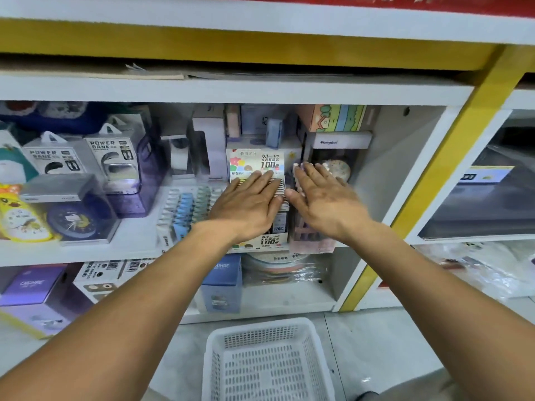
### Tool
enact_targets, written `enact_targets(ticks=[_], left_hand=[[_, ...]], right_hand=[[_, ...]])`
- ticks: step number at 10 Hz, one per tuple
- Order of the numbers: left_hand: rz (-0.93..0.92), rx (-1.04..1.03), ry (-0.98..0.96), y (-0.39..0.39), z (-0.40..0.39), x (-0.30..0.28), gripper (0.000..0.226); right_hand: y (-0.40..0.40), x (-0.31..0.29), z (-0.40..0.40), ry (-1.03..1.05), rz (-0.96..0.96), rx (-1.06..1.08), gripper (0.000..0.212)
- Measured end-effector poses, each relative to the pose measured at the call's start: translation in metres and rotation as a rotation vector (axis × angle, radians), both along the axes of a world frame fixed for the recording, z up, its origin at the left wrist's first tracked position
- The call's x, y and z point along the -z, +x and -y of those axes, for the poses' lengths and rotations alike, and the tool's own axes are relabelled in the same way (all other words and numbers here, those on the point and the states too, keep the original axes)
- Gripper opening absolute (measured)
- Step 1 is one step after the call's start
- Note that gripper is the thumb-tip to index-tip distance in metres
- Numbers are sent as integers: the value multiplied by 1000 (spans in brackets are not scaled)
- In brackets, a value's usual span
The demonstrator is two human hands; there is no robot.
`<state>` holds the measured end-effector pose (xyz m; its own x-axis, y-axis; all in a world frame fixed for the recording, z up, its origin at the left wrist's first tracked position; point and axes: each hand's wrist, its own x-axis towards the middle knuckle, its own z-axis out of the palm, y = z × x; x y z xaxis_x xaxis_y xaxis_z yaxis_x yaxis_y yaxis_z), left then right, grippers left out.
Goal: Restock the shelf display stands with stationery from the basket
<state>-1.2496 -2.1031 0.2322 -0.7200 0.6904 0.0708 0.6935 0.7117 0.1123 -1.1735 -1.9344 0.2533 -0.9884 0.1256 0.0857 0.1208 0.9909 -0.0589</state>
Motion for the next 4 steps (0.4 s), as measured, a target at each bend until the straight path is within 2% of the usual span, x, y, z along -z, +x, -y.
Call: enact_targets(ticks=[2,3,4], left_hand=[[6,-6,11,3,-2,1,61],[2,-26,92,11,1,-15,59],[-32,-18,189,24,6,-34,56]], right_hand=[[-5,6,3,-10,-44,15,75],[-4,-3,3,-14,37,15,79],[7,-17,2,-16,4,-6,78]])
